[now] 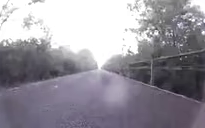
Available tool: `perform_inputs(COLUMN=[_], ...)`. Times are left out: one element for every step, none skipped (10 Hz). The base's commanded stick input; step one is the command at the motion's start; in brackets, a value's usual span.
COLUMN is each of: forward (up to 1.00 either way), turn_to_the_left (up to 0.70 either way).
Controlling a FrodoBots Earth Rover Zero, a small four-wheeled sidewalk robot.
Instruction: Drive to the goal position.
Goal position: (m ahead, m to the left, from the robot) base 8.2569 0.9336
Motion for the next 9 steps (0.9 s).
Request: perform_inputs(forward=[1.00, 1.00, 1.00, 1.00, 1.00, 1.00, 1.00, 1.00, 1.00], turn_to_the_left=[0.00, 0.00, 0.00, 0.00, 0.00, 0.00, 0.00, 0.00, 0.00])
